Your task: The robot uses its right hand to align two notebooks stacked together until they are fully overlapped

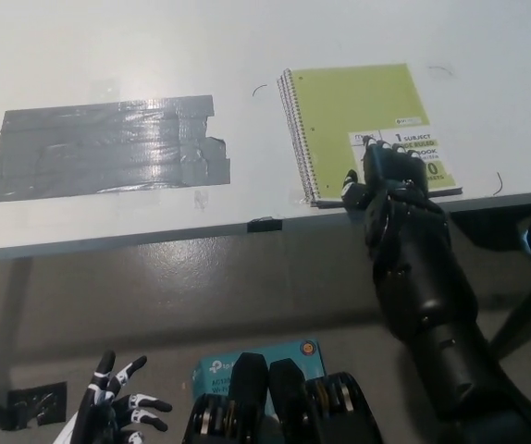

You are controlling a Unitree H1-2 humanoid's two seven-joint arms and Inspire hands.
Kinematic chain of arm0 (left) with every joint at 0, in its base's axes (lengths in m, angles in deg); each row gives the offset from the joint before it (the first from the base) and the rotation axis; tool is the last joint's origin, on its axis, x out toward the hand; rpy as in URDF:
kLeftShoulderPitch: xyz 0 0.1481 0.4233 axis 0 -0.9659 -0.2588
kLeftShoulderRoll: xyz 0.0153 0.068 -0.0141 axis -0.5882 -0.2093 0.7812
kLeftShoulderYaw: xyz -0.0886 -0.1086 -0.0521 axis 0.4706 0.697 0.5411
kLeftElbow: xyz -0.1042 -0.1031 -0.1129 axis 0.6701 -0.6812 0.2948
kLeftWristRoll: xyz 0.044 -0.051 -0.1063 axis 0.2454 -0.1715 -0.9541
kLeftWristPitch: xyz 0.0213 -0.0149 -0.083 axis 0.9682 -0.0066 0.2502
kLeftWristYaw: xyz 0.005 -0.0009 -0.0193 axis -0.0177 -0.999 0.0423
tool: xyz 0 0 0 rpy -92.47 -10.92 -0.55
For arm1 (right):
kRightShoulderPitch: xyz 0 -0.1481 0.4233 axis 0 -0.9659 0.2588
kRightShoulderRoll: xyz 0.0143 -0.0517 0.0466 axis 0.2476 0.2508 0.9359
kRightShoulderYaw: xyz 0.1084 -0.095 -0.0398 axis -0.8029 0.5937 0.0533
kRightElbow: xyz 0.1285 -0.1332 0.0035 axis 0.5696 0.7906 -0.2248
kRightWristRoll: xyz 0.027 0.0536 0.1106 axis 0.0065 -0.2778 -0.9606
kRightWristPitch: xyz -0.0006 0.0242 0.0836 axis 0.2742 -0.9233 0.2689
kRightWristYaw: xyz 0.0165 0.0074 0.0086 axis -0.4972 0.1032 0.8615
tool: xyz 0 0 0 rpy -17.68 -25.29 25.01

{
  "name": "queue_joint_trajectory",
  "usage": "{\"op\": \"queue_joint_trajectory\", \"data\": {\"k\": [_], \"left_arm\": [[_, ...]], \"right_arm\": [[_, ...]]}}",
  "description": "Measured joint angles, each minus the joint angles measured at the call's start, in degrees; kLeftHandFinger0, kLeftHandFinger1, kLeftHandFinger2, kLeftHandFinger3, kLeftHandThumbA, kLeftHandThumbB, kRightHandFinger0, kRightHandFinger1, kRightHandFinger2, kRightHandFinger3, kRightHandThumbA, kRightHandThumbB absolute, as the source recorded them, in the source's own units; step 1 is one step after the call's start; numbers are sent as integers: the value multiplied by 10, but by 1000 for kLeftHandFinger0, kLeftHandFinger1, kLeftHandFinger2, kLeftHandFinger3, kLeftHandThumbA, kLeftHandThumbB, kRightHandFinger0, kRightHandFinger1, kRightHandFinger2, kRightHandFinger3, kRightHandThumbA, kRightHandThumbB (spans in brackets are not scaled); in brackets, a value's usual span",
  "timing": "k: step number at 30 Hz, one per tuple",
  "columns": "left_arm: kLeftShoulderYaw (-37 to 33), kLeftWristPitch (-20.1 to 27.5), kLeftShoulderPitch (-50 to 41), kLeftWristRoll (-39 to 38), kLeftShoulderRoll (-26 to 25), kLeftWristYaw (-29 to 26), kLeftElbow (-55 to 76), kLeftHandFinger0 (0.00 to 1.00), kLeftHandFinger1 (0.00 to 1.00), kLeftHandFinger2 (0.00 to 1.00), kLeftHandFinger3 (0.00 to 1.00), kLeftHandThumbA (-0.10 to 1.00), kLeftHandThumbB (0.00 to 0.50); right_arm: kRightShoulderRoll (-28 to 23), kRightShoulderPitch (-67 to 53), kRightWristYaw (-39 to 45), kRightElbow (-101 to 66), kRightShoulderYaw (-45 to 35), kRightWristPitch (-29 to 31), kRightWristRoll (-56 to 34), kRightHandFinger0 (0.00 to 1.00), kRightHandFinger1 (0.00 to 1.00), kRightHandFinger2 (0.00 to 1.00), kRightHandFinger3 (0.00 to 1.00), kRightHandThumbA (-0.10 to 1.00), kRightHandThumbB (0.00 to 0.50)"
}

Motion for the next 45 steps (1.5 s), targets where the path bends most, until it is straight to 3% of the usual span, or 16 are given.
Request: {"op": "queue_joint_trajectory", "data": {"k": [3, 4, 6, 11, 12, 18, 23, 26, 31, 37, 43, 45], "left_arm": [[-1, 0, 2, 0, 0, 0, 0, 278, 431, 470, 1000, 1000, 500], [-2, 0, 3, 0, 0, 0, 0, 211, 405, 469, 1000, 1000, 500], [-3, 0, 4, 0, 0, 0, 0, 195, 401, 469, 1000, 1000, 500], [-4, 0, 5, 1, 0, 0, 1, 214, 398, 461, 1000, 1000, 500], [-4, 0, 5, 1, 0, 0, 1, 167, 386, 469, 1000, 1000, 500], [-5, 0, 7, 1, 0, 0, 2, 200, 414, 465, 1000, 1000, 500], [-5, 0, 7, 2, 0, 1, 2, 238, 425, 456, 1000, 1000, 500], [-5, 0, 7, 2, 0, 1, 2, 246, 430, 466, 1000, 1000, 500], [-6, 0, 7, 3, 0, 1, 3, 180, 412, 464, 1000, 1000, 500], [-6, 0, 7, 3, 0, 1, 7, 269, 454, 484, 1000, 1000, 500], [-7, 0, 7, 5, 0, 1, 8, 217, 425, 457, 1000, 1000, 500], [-7, 0, 7, 5, 0, 1, 7, 243, 427, 458, 1000, 1000, 500]], "right_arm": [[-14, 3, 4, 5, 23, 0, -14, 1000, 1000, 1000, 1000, 1000, 460], [-17, 4, 4, 5, 28, 0, -17, 1000, 1000, 1000, 1000, 1000, 470], [-21, 4, 6, 4, 36, 0, -24, 1000, 1000, 1000, 1000, 1000, 475], [-32, 6, 10, 5, 63, -1, -41, 1000, 1000, 1000, 1000, 1000, 468], [-34, 6, 11, 6, 68, -1, -43, 1000, 1000, 1000, 1000, 1000, 470], [-39, 7, 13, 5, 79, -1, -56, 1000, 1000, 1000, 1000, 1000, 453], [-38, 7, 12, 4, 80, -1, -62, 1000, 1000, 1000, 1000, 1000, 478], [-37, 7, 12, 5, 80, -1, -62, 1000, 1000, 1000, 1000, 1000, 467], [-36, 11, 11, 9, 80, -1, -63, 1000, 1000, 1000, 1000, 1000, 435], [-34, 12, 11, 10, 78, -1, -63, 1000, 1000, 1000, 1000, 1000, 447], [-30, 12, 10, 10, 68, -1, -63, 1000, 1000, 1000, 1000, 1000, 439], [-29, 12, 10, 10, 66, -2, -62, 1000, 1000, 1000, 1000, 1000, 439]]}}
